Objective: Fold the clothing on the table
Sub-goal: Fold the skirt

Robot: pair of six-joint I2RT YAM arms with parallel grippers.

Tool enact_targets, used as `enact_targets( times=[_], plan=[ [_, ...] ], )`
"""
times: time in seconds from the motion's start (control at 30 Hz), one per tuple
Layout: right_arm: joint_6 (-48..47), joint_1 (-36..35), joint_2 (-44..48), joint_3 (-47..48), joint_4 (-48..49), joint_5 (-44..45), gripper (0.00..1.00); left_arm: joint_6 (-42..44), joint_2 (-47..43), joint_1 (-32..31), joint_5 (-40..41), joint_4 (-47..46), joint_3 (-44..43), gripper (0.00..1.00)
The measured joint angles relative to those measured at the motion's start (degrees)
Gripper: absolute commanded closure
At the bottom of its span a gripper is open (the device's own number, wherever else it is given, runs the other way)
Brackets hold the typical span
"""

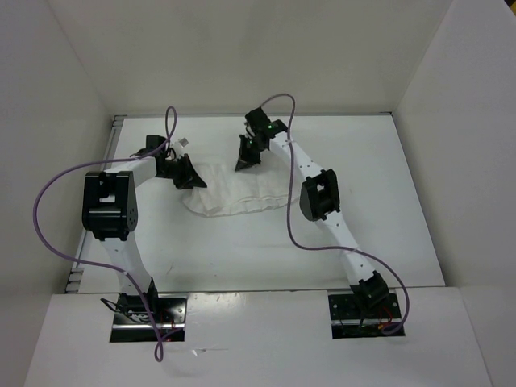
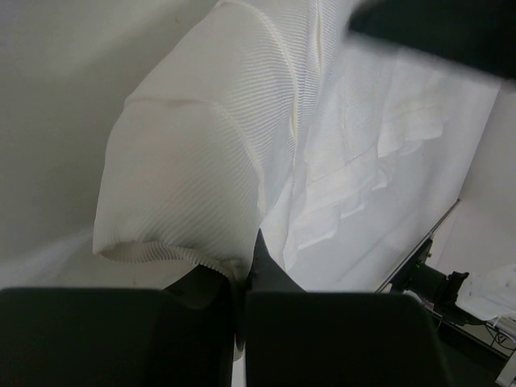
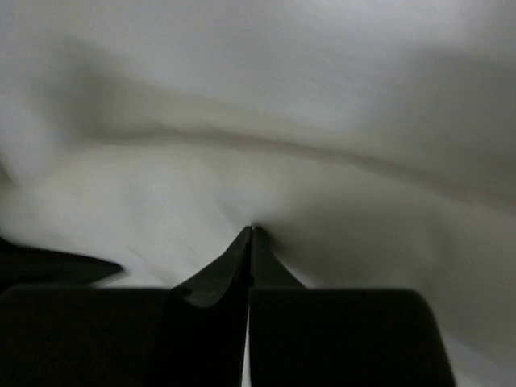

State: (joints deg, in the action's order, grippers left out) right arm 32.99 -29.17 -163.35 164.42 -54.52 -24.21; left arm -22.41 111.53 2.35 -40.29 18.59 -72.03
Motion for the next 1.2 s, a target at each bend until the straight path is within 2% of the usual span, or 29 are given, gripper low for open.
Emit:
enact_targets(
  times=[0.03,0.07,0.1,0.27,0.5,0.87,1.0,1.2],
  plan=[
    [-0.2,-0.1,3.2,-7.1,-0.6,0.7,1.0,0.0,0.0,0.0,0.0,0.1,0.0,1.0],
    [0.7,-0.3,-1.6,0.4,-8.2,0.4,1.0,0.0,0.0,0.1,0.0,0.3,0.0,1.0],
    [1.1,-0.3,-4.2,4.8,-8.9,-1.9,1.0,0.0,0.0,0.1,0.0,0.3,-0.1,1.0],
    [0.1,-0.6,-5.1,12.6,-13.6,6.1,1.0,0.0,0.0,0.2,0.0,0.3,-0.1,1.0],
    [-0.1,-0.6,-5.0,13.2,-16.9,12.9,1.0,-0.1,0.0,0.2,0.1,0.3,-0.1,1.0],
    [-0.1,-1.3,-4.7,13.2,-18.2,16.8,1.0,-0.3,-2.8,0.2,0.0,1.3,-1.0,1.0],
    [-0.2,-2.5,0.4,9.8,-19.0,21.7,1.0,-0.2,-4.5,0.2,0.0,1.5,-1.7,1.0],
    [-0.5,-2.6,20.8,-4.5,-18.7,29.1,0.98,-0.2,-5.2,0.2,0.0,1.6,-1.7,1.0]
  ],
)
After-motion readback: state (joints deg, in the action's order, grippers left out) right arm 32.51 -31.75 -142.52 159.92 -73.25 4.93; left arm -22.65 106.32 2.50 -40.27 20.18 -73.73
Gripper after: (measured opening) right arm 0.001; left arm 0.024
